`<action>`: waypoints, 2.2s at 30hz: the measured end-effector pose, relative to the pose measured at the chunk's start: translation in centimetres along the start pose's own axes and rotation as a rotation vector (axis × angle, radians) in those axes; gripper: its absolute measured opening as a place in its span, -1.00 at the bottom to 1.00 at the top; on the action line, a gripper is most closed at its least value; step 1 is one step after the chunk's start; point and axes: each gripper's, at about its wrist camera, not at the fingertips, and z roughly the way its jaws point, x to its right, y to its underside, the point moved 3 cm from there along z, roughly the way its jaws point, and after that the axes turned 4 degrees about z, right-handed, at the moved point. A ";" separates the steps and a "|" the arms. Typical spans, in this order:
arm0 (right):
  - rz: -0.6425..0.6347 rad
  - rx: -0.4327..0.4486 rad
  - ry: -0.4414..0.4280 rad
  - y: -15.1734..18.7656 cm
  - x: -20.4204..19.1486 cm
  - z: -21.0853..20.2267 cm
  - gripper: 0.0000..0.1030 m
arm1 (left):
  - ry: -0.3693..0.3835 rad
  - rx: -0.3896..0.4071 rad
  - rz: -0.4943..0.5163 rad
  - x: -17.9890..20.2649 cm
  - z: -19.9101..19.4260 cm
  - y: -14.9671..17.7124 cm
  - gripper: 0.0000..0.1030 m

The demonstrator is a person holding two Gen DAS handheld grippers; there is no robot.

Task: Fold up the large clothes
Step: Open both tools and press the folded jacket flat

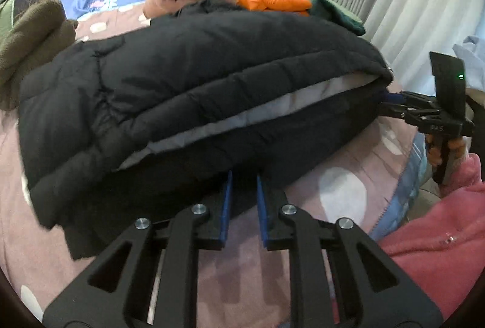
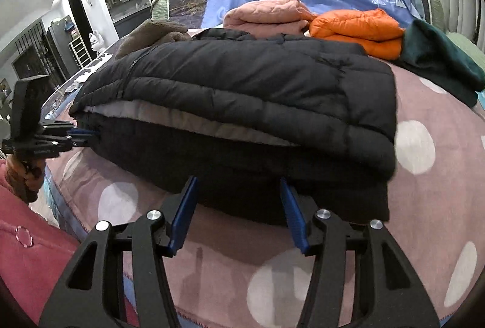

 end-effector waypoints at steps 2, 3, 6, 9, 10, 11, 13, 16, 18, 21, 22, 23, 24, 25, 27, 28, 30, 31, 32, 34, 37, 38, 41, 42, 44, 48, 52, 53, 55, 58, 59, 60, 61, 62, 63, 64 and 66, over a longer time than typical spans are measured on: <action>-0.002 0.023 -0.002 -0.7 -0.2 0.1 -0.07 | -0.008 0.012 0.010 -0.2 0.1 -0.9 -0.70; -0.003 0.048 -0.003 -1.4 -0.2 0.0 -0.07 | -0.017 0.024 0.020 -0.2 -0.2 -1.3 -0.70; -0.003 0.124 -0.009 -3.5 -0.5 -0.6 -0.07 | -0.068 0.097 0.072 0.1 -1.3 -4.0 -0.70; -0.016 0.204 0.003 -6.3 -0.6 -1.0 -0.07 | -0.125 0.190 0.108 -0.5 -3.1 -7.2 -0.66; -0.023 0.224 0.015 -7.2 -0.6 -1.0 -0.07 | -0.140 0.219 0.115 -0.7 -3.5 -8.3 -0.61; -0.027 0.242 0.030 -8.1 -0.6 -0.9 -0.07 | -0.176 0.255 0.120 -1.2 -3.9 -9.8 -0.58; -0.021 0.271 0.075 -10.0 -0.3 -0.5 -0.07 | -0.222 0.281 0.117 -1.9 -4.1 -11.3 -0.40; 0.024 0.293 0.165 -12.5 0.6 0.5 -0.07 | -0.310 0.334 0.098 -3.0 -4.6 -13.8 -0.02; 0.064 0.284 0.182 -13.5 1.5 1.3 -0.07 | -0.319 0.373 0.077 -3.7 -5.4 -14.9 0.00; 0.103 0.257 0.175 -14.3 2.4 2.8 -0.07 | -0.315 0.397 0.048 -4.6 -6.1 -15.6 0.08; 0.108 0.245 0.175 -14.4 2.7 3.4 -0.07 | -0.311 0.395 0.044 -4.9 -6.1 -15.6 0.10; 0.112 0.232 0.181 -14.3 2.9 4.1 -0.07 | -0.305 0.379 0.038 -5.2 -5.6 -15.5 0.10; 0.115 0.219 0.192 -14.4 3.2 4.8 -0.07 | -0.310 0.349 0.031 -5.6 -4.8 -15.3 0.10; 0.122 0.200 0.214 -14.2 3.8 5.7 -0.07 | -0.318 0.329 0.026 -5.8 -4.2 -15.0 0.10; 0.161 0.139 0.282 -13.3 5.5 8.0 -0.07 | -0.351 0.268 -0.002 -7.0 -2.4 -14.2 0.10; 0.190 0.110 0.296 -12.8 6.2 8.9 -0.07 | -0.364 0.230 -0.033 -8.1 -1.1 -13.6 0.10; 0.247 0.080 0.290 -11.3 7.6 10.5 -0.07 | -0.413 0.176 -0.078 -9.7 1.0 -12.2 0.09; 0.253 0.087 0.297 -10.7 7.9 10.9 -0.06 | -0.461 0.130 -0.099 -11.2 2.6 -11.2 0.10; 0.249 0.100 0.293 -10.2 7.9 11.0 -0.06 | -0.479 0.110 -0.115 -12.1 3.5 -10.5 0.13; 0.230 0.115 0.289 -10.3 7.5 10.6 -0.04 | -0.441 0.117 -0.183 -13.8 4.5 -9.2 0.14; 0.201 0.114 0.305 -10.8 6.9 9.7 -0.01 | -0.454 0.122 -0.217 -14.3 3.7 -9.1 0.13; 0.201 0.119 0.302 -11.2 6.7 9.3 0.02 | -0.467 0.119 -0.209 -14.1 3.5 -9.2 0.10; 0.210 0.161 0.283 -12.6 6.1 7.9 0.38 | -0.448 0.150 -0.224 -13.3 1.6 -10.1 0.10; 0.211 0.172 0.278 -13.1 5.8 7.7 0.54 | -0.430 0.175 -0.230 -12.6 0.9 -10.5 0.11; 0.209 0.172 0.287 -14.4 5.1 8.1 0.62 | -0.399 0.232 -0.224 -11.4 -0.1 -12.2 0.43; 0.211 0.135 0.296 -16.8 3.5 10.6 0.72 | -0.424 0.260 -0.175 -9.0 1.1 -15.7 0.57; 0.242 0.056 0.278 -17.9 2.8 14.7 0.74 | -0.415 0.165 -0.198 -9.0 6.0 -17.6 0.70; 0.244 0.043 0.290 -17.7 3.0 15.9 0.77 | -0.430 0.134 -0.201 -9.5 7.1 -17.6 0.77; 0.263 0.030 0.276 -16.9 3.6 18.1 0.88 | -0.436 0.077 -0.240 -11.0 9.7 -16.9 0.84; 0.268 0.027 0.267 -16.6 3.9 19.0 0.91 | -0.384 0.109 -0.311 -12.5 10.2 -16.2 0.84; 0.258 0.030 0.273 -16.5 3.8 19.0 0.92 | -0.385 0.110 -0.304 -12.5 10.2 -16.1 0.85; 0.253 0.034 0.277 -16.4 3.7 19.1 0.92 | -0.389 0.111 -0.296 -12.4 10.4 -15.9 0.85; 0.251 0.038 0.279 -16.3 3.7 19.2 0.92 | -0.394 0.112 -0.290 -12.3 10.6 -15.8 0.85; 0.251 0.039 0.279 -16.2 3.8 19.3 0.92 | -0.400 0.112 -0.285 -12.2 10.8 -15.7 0.86; 0.252 0.037 0.279 -16.1 3.8 19.4 0.93 | -0.403 0.110 -0.283 -12.3 10.9 -15.7 0.86; 0.252 0.034 0.280 -16.1 3.9 19.6 0.93 | -0.403 0.109 -0.282 -12.4 11.2 -15.7 0.86; 0.251 0.031 0.284 -15.9 4.0 19.7 0.93 | -0.401 0.104 -0.282 -12.5 11.5 -15.6 0.87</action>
